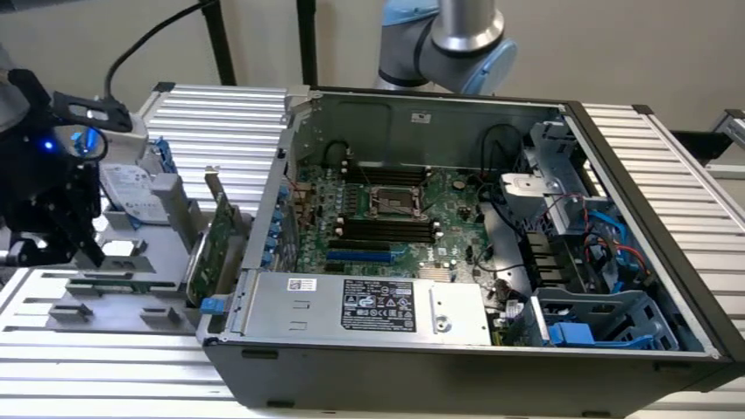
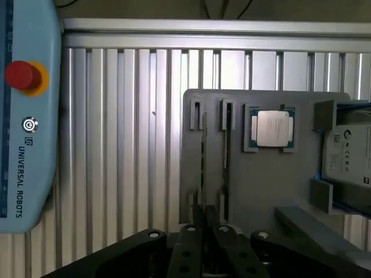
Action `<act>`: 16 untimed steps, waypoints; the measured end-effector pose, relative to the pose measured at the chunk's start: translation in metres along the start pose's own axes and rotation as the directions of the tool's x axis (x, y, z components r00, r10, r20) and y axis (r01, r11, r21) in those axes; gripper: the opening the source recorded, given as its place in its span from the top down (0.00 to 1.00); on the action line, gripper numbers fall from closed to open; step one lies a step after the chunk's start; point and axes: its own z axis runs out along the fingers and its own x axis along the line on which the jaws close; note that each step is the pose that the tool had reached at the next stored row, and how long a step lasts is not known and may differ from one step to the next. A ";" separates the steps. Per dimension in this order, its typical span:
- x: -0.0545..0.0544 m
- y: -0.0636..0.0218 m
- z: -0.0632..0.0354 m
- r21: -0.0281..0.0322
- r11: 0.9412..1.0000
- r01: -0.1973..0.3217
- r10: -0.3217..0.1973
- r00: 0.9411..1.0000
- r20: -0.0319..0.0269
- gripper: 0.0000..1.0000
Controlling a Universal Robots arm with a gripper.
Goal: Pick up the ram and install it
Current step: 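Pick up the ram and move it above insertion slot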
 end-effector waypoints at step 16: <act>0.000 -0.0672 -0.0742 0.000 1.000 0.000 0.000 1.000 0.000 1.00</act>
